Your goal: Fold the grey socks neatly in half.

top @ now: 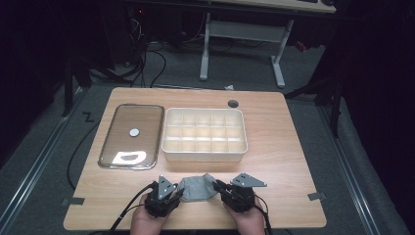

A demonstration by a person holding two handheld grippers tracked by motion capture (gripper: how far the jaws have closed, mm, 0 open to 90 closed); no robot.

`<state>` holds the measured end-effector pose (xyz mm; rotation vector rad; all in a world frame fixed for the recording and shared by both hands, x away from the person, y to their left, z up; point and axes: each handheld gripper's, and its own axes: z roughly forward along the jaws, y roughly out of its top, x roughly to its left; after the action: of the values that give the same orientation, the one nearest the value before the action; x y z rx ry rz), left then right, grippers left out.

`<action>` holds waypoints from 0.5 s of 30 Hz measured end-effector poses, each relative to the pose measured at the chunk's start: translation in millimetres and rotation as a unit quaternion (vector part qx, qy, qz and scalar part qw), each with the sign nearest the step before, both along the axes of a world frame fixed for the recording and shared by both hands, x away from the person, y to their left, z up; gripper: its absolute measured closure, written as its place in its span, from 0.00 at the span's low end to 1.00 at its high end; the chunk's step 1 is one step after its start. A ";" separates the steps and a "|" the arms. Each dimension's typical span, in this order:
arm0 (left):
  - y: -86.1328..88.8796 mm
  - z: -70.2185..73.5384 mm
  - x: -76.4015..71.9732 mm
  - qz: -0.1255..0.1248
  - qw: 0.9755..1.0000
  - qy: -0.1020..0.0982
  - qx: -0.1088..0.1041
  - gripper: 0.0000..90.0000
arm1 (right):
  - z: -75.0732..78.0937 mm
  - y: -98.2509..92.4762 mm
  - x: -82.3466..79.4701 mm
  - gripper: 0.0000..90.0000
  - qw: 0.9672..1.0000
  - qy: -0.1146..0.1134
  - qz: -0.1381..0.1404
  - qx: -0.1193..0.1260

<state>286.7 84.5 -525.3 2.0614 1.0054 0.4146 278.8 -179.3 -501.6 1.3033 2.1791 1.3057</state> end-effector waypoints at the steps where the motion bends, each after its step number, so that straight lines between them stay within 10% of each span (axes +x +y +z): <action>1: 0.1 -1.9 1.5 -0.001 1.000 0.007 0.002 0.79 | 0.2 -1.1 -0.3 0.92 1.000 -0.001 -0.002 0.000; 15: -4.8 -4.2 12.4 -0.016 0.999 0.030 -0.042 0.89 | 10.5 -6.8 1.9 0.92 0.999 -0.012 -0.026 -0.038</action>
<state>299.1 79.8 -529.4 2.0218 1.0076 0.2919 280.7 -186.1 -491.0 1.2998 2.1410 1.2011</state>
